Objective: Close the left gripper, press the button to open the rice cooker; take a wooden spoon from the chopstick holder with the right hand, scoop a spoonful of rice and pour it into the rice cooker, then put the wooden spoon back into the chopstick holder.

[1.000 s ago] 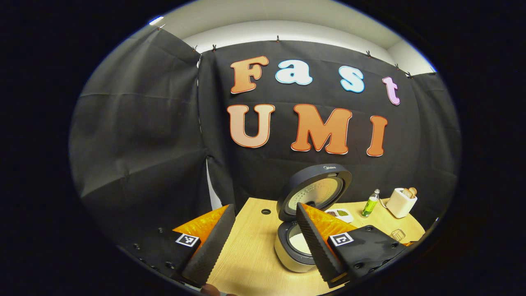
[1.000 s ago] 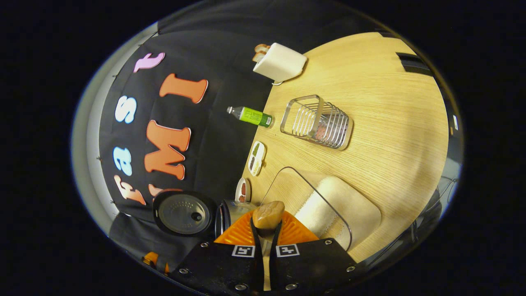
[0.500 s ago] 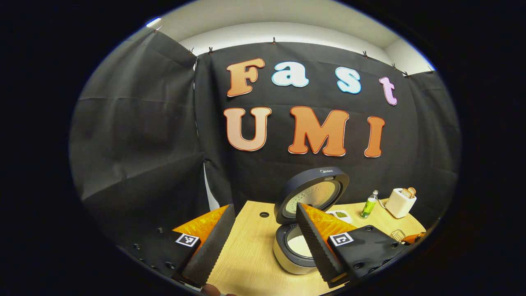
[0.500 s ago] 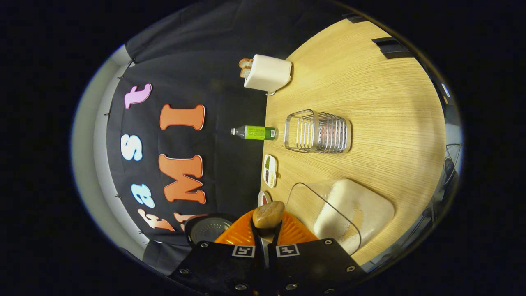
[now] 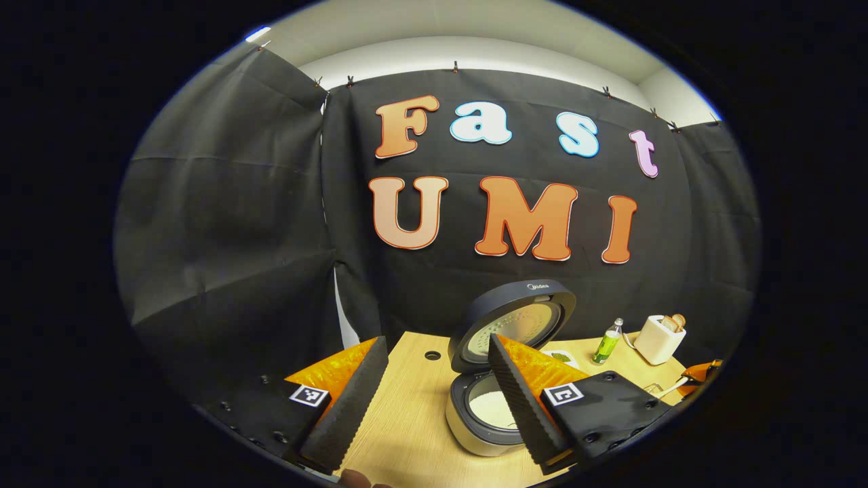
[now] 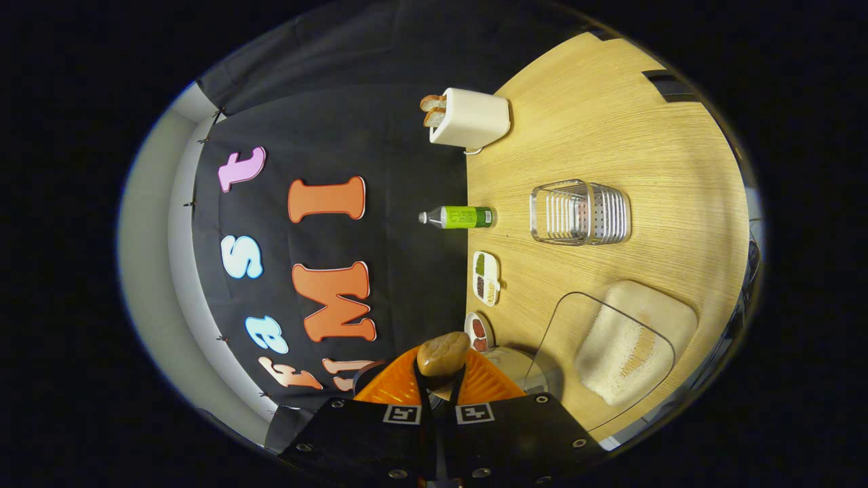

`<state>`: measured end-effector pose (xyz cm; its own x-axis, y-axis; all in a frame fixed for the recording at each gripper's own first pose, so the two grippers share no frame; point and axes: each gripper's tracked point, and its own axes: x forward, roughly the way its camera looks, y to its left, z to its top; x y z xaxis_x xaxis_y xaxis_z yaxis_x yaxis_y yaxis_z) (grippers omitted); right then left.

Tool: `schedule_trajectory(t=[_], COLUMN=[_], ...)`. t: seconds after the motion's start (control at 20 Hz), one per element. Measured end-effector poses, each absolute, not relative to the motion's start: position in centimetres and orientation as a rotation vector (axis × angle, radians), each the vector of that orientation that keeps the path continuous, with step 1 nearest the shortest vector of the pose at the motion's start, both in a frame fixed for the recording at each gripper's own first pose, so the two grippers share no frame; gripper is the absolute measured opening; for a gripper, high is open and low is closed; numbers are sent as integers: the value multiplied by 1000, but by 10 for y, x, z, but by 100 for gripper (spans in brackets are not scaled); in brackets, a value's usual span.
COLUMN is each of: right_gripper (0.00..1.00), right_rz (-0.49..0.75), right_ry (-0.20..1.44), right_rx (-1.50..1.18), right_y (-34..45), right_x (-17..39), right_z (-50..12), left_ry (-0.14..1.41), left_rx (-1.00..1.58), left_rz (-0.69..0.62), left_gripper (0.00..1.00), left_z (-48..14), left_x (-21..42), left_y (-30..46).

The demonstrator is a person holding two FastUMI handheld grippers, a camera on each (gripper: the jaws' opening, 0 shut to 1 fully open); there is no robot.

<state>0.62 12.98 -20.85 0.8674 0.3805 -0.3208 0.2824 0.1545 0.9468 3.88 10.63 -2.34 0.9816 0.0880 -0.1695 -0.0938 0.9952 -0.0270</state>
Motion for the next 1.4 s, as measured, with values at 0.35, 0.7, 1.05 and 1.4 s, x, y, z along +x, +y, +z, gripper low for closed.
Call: schedule_trajectory(t=[0.35, 0.7, 1.05, 1.4], right_gripper=[4, 5, 5, 4], right_rz=[136, 194, 238, 275], right_ry=[556, 585, 579, 529], right_rx=[1438, 1434, 1373, 1205], right_y=[152, 193, 234, 271], right_x=[37, 68, 94, 116], right_z=[-165, -146, -132, -121], left_ry=[150, 135, 139, 154], left_rx=[-29, -17, -17, -21], left_rz=[103, 133, 152, 171], left_gripper=[97, 98, 98, 97], left_z=[-19, -13, -15, -23], left_x=[44, 47, 50, 49], left_y=[109, 124, 139, 154])
